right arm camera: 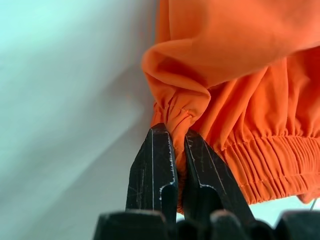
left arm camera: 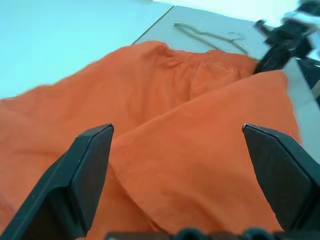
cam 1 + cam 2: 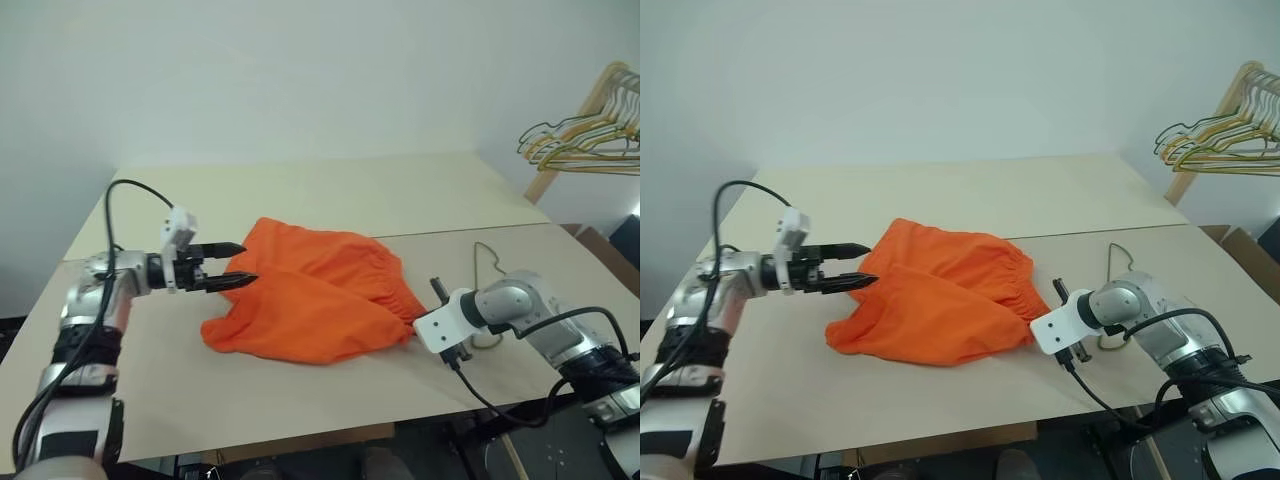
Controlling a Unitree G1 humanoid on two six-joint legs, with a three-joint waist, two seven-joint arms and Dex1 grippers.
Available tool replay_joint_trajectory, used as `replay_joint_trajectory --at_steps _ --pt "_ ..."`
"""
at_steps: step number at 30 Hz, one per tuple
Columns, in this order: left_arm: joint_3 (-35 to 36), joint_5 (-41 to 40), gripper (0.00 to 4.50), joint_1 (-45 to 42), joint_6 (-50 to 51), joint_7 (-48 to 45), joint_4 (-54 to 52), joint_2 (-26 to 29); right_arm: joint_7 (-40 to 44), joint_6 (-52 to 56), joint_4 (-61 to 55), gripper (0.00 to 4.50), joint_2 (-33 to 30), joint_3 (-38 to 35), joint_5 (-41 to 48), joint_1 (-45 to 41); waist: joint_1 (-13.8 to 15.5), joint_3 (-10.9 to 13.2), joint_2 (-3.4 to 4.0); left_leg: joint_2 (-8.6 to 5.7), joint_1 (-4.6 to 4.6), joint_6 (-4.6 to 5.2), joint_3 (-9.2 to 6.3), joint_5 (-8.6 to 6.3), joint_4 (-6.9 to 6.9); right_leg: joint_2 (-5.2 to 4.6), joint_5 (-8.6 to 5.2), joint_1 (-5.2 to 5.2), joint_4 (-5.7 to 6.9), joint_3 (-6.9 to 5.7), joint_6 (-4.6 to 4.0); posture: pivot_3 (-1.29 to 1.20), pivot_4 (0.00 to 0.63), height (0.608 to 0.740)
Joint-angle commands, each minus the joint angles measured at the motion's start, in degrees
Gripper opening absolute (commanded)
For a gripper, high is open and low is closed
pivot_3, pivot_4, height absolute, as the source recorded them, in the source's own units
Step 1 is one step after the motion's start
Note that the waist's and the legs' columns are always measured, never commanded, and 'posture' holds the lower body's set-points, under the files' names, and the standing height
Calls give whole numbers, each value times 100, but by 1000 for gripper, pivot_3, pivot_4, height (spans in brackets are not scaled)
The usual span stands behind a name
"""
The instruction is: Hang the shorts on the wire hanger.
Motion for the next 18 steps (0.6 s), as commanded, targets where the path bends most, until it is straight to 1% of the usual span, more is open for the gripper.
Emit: replay_joint_trajectory --at_steps 1,4,7,9,13,14,15,16,18 --pt "-236 469 4478 -604 -139 381 899 -294 -27 191 -335 0 17 -176 130 41 -25 0 0 1 0 0 0 0 0 3 0 2 -7 -1 0 -49 0 740" --pt "-311 770 4478 -1023 -424 649 1680 -527 -19 274 -474 0 7 -189 138 135 -99 0 -1 1 -5 1 -5 0 -3 3 1 1 -16 -2 1 -59 0 740" --pt "-234 822 4478 -1370 -401 554 2299 -672 -23 329 -539 0 6 -195 130 169 -145 0 -2 0 -9 1 -9 0 -5 3 3 1 -21 -5 3 -67 0 740" --pt "-317 984 4478 -1499 -533 528 2611 -724 -31 346 -561 0 2 -193 121 178 -154 0 -2 0 -8 2 -9 0 -5 3 4 2 -24 -4 5 -69 0 740" --pt "-326 1105 4478 -1653 -573 196 2955 -761 -48 372 -603 0 14 -179 97 203 -156 0 -2 2 -7 2 -9 0 -5 4 4 2 -22 -3 5 -78 0 740" --pt "-326 1107 4182 -1691 -491 27 3014 -750 -51 373 -609 0 13 -176 91 207 -155 0 -2 2 -8 3 -9 -1 -4 3 4 1 -22 -3 5 -78 0 740" --pt "-392 1177 4096 -1690 -482 -103 3040 -715 -54 379 -616 0 15 -172 80 206 -155 1 -2 1 -8 3 -9 -1 -5 3 4 1 -22 -3 5 -80 0 740" --pt "-436 1239 3891 -1688 -487 -190 3060 -691 -57 384 -621 0 17 -169 72 205 -156 1 -2 1 -11 3 -9 -1 -4 3 4 -1 -23 -3 5 -80 0 740" --pt "-520 1389 3257 -1647 -596 -313 3080 -650 -50 389 -628 0 17 -168 74 204 -154 1 -2 1 -11 4 -9 -1 -4 3 4 -1 -23 -3 5 -76 0 740"
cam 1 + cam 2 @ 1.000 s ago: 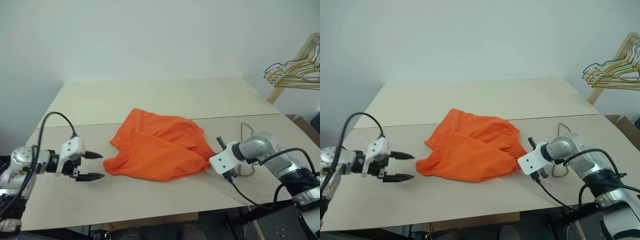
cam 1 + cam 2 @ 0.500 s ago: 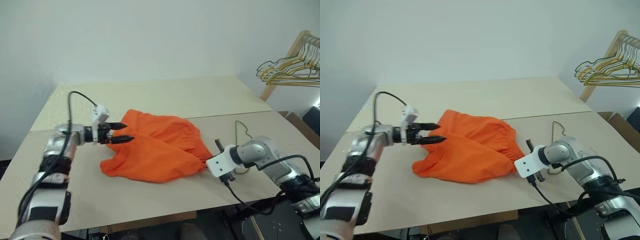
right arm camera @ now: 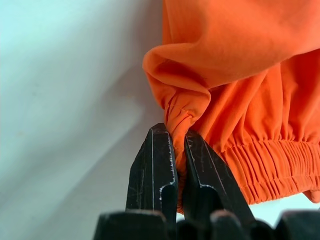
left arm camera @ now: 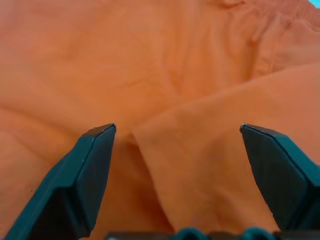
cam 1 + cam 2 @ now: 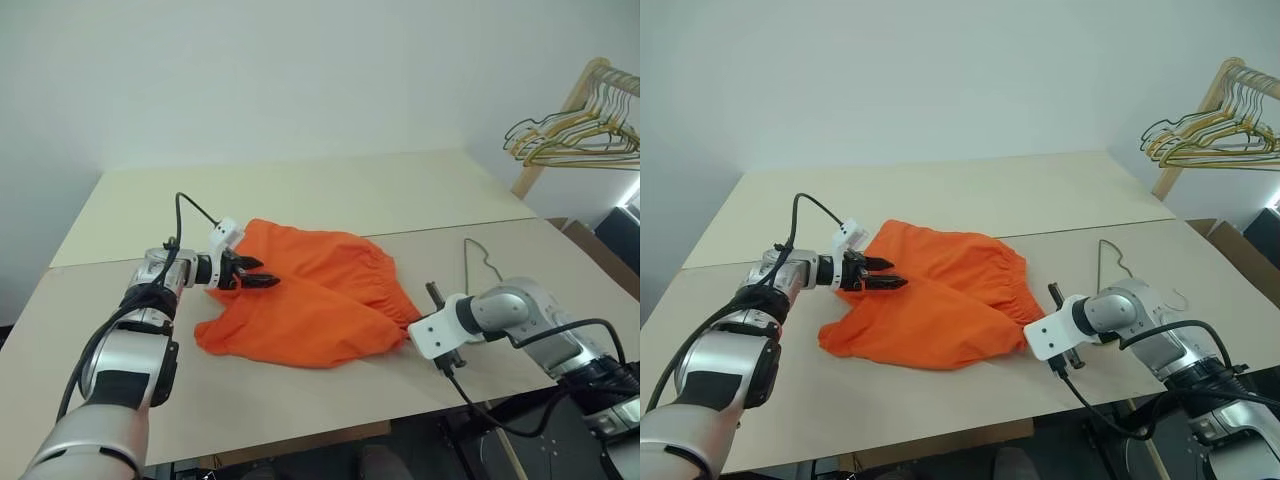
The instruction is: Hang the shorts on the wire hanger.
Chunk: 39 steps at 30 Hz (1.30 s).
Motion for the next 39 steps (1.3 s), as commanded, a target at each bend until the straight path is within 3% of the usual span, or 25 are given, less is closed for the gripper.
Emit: replay_joint_trajectory --at_steps 1,9,10,17,20,23,28,33,39 --pt "-72 204 2951 -168 -147 -180 3 98 -12 46 -170 0 -11 -121 40 -69 2 0 0 0 0 0 -1 0 0 0 0 0 0 0 0 -76 0 740" --pt "154 238 195 -179 -228 -19 150 11 -18 8 -122 0 19 -82 -3 -115 17 0 0 1 -1 2 -15 -1 0 -1 0 -5 3 4 0 -70 0 740" --pt "179 239 11 -173 -260 45 158 6 -20 -3 -114 0 19 -79 -13 -118 18 0 -1 1 -2 3 -17 -2 0 -1 1 -6 3 5 0 -70 0 740" --pt "664 -167 11 -16 -758 -38 -236 89 -101 142 -72 0 53 -106 -112 -111 19 0 -1 1 -2 4 -25 -2 0 -2 1 -10 5 8 1 -66 0 740" --pt "1128 -784 11 316 -813 -761 -1123 344 -201 336 -29 0 77 -162 -202 -123 6 0 0 2 -9 4 -24 -2 1 -3 2 -22 11 13 1 -65 0 740" --pt "1606 -1548 11 806 -243 -1248 -2446 700 -355 526 55 0 82 -196 -358 -152 -38 0 0 7 -13 4 -22 -2 1 -2 2 -34 52 17 1 -60 0 740" --pt "2067 -2725 11 2655 621 -1760 -5247 1485 -435 929 19 0 195 -251 -325 -130 -57 0 2 10 -7 4 -28 -2 3 -3 1 -29 55 23 1 -44 0 740" --pt "2361 -3290 11 4374 925 -1688 -7092 1782 -566 2030 -12 0 649 -180 -572 -308 30 0 -1 31 7 3 -20 -4 4 -4 -2 -27 54 34 -5 -4 0 740" --pt "2364 -3876 11 5590 1488 -1318 -8747 1996 -983 2738 287 0 1095 -132 -955 -684 249 4 4 28 6 -1 -16 -6 4 -4 -7 -34 55 35 -13 8 0 740"
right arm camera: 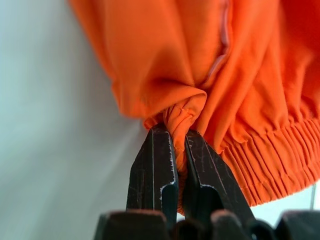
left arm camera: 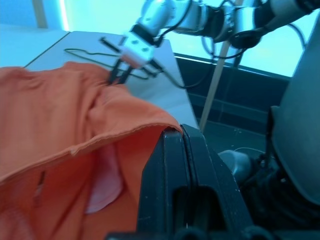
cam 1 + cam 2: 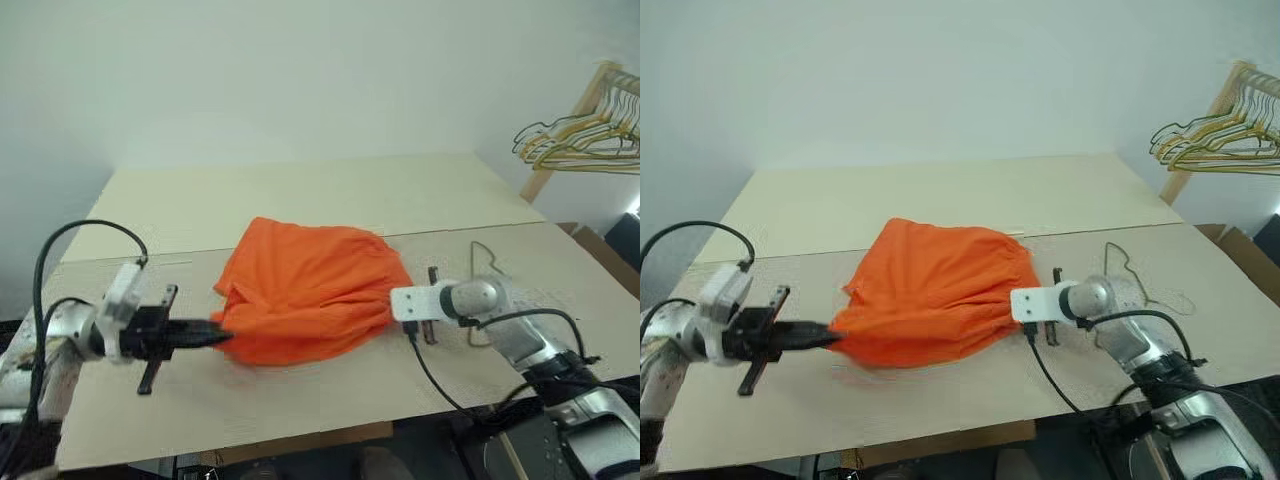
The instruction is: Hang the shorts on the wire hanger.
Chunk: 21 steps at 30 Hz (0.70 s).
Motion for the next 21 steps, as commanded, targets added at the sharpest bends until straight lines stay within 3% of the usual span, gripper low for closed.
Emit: replay_joint_trajectory --at_steps 1,10,21 --pt "47 -198 11 408 167 182 -744 228 -149 184 6 0 -56 -75 -154 -218 64 2 4 -13 0 0 -1 0 -1 0 -1 -2 -1 -3 -1 8 0 740" --pt "-279 622 11 1352 -252 433 -642 619 693 -2060 -854 0 -1431 -156 750 610 177 11 17 -19 4 -4 -1 -1 -11 1 -16 6 -12 -14 -5 4 0 740" --pt "-479 1136 11 2216 -829 55 -291 1016 1040 -3587 -461 0 -1801 -6 1023 850 108 13 21 -11 8 -5 4 -1 -13 3 -21 3 -9 -8 -9 -13 0 740"
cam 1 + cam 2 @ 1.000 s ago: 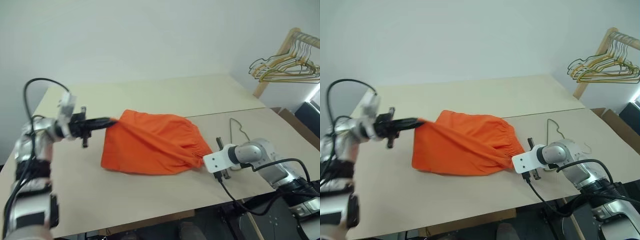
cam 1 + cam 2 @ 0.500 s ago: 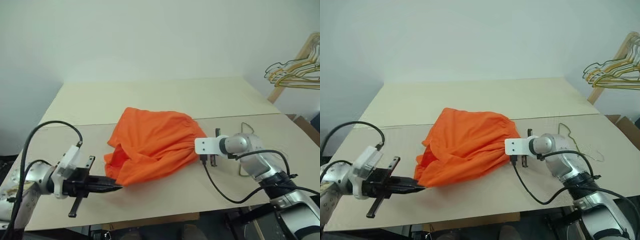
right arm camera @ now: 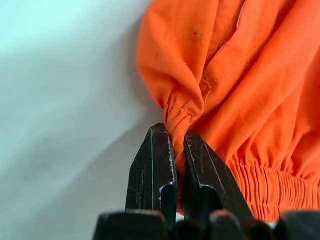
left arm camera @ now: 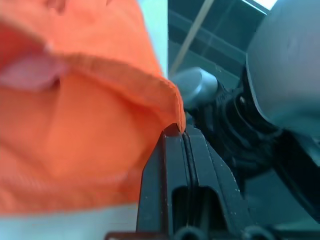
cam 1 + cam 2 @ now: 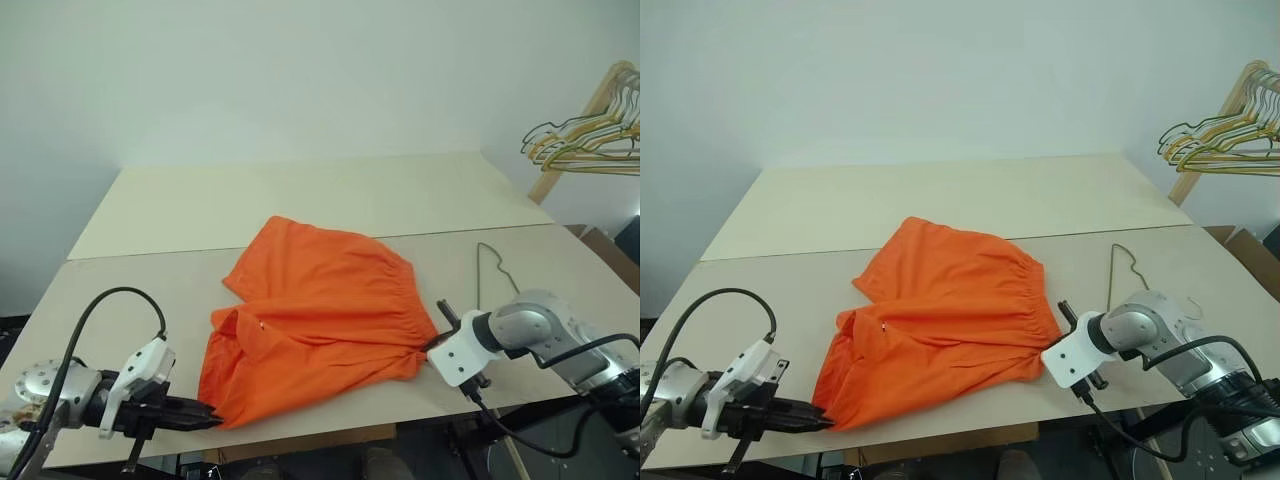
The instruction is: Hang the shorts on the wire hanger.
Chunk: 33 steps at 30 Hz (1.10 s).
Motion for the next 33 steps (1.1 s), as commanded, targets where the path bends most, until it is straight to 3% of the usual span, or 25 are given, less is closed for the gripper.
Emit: replay_joint_trajectory --at_steps 1,7,12,13,20,24,25,28,33 --pt "-83 187 11 298 -250 -128 22 157 33 -290 114 0 7 -11 19 -158 4 1 2 0 1 0 0 0 0 0 -1 0 0 0 -1 -13 0 740" --pt "-119 502 11 700 -582 19 118 167 49 -365 191 0 114 -20 -1 -215 12 1 3 3 1 0 0 0 0 0 -2 0 2 -1 -4 -13 0 740" --pt "-191 837 11 721 -989 574 288 -161 34 -426 203 0 165 -5 -84 -227 29 1 3 3 1 2 -1 -2 0 -2 -2 1 2 -1 -4 3 0 740" --pt "-151 787 198 743 -1108 514 323 -202 42 -529 193 0 145 -5 -71 -234 31 1 3 3 1 3 -1 -2 0 -2 -2 1 2 -1 -4 3 0 740" --pt "90 688 2188 1075 -1558 -21 624 67 344 -732 158 2331 -79 -80 250 -218 27 2 4 17 0 7 2 -7 0 -2 -3 -2 2 -2 -5 3 0 740" --pt "830 -167 3459 880 -1110 52 641 -30 778 -214 -156 3711 -221 -300 1288 -89 49 2 4 30 1 11 2 -10 2 -2 -6 0 3 -7 -12 8 0 740" --pt "1068 -584 3795 744 -824 71 618 -44 968 29 -313 3746 -321 -411 1738 -25 70 2 4 35 1 13 3 -11 2 -2 -6 0 3 -8 -12 10 0 740" --pt "1519 -1433 3795 300 -226 286 555 -133 1017 765 -587 3746 -346 -735 2493 -4 110 4 6 45 0 16 3 -19 6 -2 -5 0 3 -13 -11 15 0 740" --pt "1642 -2620 3795 -1012 601 1440 240 -565 283 2800 -831 3746 154 -883 2522 -373 137 -2 -2 49 2 6 6 -22 10 6 -2 1 7 -11 -14 12 0 740"
